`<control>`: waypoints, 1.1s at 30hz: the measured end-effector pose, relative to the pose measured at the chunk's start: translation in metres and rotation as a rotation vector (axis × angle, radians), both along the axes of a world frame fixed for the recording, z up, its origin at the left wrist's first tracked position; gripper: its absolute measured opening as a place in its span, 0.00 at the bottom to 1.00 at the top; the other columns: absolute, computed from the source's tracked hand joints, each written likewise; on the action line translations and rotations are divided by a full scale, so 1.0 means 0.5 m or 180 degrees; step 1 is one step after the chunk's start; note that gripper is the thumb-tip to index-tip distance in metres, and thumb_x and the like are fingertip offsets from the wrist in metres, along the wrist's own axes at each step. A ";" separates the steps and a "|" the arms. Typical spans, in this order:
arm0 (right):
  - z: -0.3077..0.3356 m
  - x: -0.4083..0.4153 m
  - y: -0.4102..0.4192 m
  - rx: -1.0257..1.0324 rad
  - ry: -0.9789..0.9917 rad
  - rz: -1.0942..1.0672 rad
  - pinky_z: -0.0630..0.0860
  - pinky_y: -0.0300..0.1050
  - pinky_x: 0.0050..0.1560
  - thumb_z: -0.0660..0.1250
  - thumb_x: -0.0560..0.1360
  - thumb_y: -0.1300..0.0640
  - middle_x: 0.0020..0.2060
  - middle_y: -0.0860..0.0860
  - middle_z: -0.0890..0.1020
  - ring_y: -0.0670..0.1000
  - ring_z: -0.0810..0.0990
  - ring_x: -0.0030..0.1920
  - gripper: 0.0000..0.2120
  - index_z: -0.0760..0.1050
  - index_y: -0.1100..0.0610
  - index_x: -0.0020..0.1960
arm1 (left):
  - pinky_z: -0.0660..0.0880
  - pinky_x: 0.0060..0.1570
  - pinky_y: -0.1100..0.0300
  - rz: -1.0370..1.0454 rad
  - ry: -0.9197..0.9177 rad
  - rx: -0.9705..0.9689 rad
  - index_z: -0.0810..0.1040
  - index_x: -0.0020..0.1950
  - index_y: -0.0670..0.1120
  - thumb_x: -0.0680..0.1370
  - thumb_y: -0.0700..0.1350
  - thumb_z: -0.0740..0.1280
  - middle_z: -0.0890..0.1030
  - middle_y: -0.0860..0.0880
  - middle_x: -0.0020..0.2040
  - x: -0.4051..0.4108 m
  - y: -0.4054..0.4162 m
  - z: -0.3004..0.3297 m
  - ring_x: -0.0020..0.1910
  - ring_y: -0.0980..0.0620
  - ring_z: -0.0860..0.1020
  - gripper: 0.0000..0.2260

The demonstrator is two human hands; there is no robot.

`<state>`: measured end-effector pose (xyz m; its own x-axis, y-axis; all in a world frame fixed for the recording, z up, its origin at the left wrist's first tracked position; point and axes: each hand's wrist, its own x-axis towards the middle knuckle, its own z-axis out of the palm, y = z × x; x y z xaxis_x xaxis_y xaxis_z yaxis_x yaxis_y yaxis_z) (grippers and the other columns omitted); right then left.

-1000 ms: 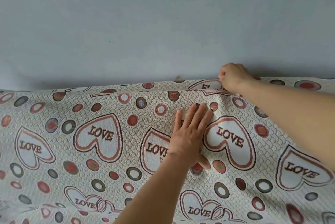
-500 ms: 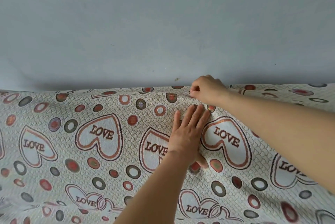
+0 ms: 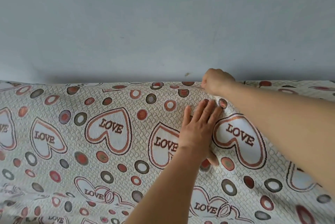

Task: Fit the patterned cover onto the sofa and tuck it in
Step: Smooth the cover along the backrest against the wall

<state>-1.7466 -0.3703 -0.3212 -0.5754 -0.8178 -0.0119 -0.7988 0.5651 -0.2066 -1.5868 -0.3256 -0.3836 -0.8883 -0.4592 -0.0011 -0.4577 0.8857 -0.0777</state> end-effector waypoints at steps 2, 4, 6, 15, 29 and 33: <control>0.001 0.005 0.019 0.0133 0.0003 0.0151 0.69 0.45 0.46 0.60 0.74 0.63 0.39 0.53 0.74 0.57 0.73 0.46 0.06 0.75 0.57 0.42 | 0.31 0.71 0.42 0.0013 -0.0063 -0.0049 0.27 0.74 0.50 0.56 0.69 0.75 0.29 0.51 0.76 -0.002 0.000 0.001 0.74 0.49 0.28 0.68; 0.003 0.013 0.040 0.0287 -0.0077 0.0282 0.68 0.46 0.51 0.57 0.77 0.61 0.44 0.53 0.72 0.57 0.73 0.55 0.09 0.76 0.56 0.49 | 0.31 0.71 0.42 0.0034 -0.0113 -0.0076 0.26 0.74 0.50 0.56 0.70 0.74 0.29 0.51 0.76 -0.003 0.002 0.003 0.73 0.49 0.28 0.68; 0.008 0.013 0.066 0.0149 -0.0352 0.0400 0.69 0.46 0.61 0.56 0.79 0.59 0.58 0.56 0.75 0.60 0.70 0.65 0.15 0.77 0.56 0.60 | 0.31 0.71 0.42 0.0037 -0.0120 -0.0066 0.26 0.74 0.50 0.57 0.70 0.74 0.29 0.51 0.76 -0.001 0.003 0.005 0.73 0.49 0.28 0.67; -0.052 0.121 0.379 -0.0887 0.1579 0.2331 0.65 0.55 0.67 0.61 0.77 0.47 0.67 0.55 0.71 0.55 0.70 0.65 0.23 0.70 0.57 0.68 | 0.33 0.72 0.44 0.0040 0.0052 -0.0087 0.27 0.74 0.51 0.62 0.70 0.70 0.28 0.52 0.75 0.002 0.006 0.001 0.73 0.50 0.28 0.61; -0.042 -0.070 0.415 0.0773 -0.0079 0.1429 0.37 0.51 0.75 0.66 0.77 0.55 0.72 0.36 0.32 0.42 0.33 0.74 0.43 0.37 0.29 0.72 | 0.30 0.71 0.44 -0.0052 0.0075 0.0126 0.27 0.74 0.52 0.56 0.74 0.70 0.28 0.52 0.75 0.021 0.019 0.018 0.73 0.50 0.28 0.66; -0.057 -0.083 0.409 0.0712 -0.0140 0.1460 0.41 0.55 0.76 0.67 0.76 0.56 0.73 0.34 0.33 0.42 0.34 0.74 0.44 0.38 0.27 0.71 | 0.29 0.71 0.42 -0.0164 0.0338 -0.0124 0.23 0.72 0.49 0.62 0.76 0.64 0.22 0.49 0.72 0.022 0.105 0.007 0.71 0.49 0.24 0.62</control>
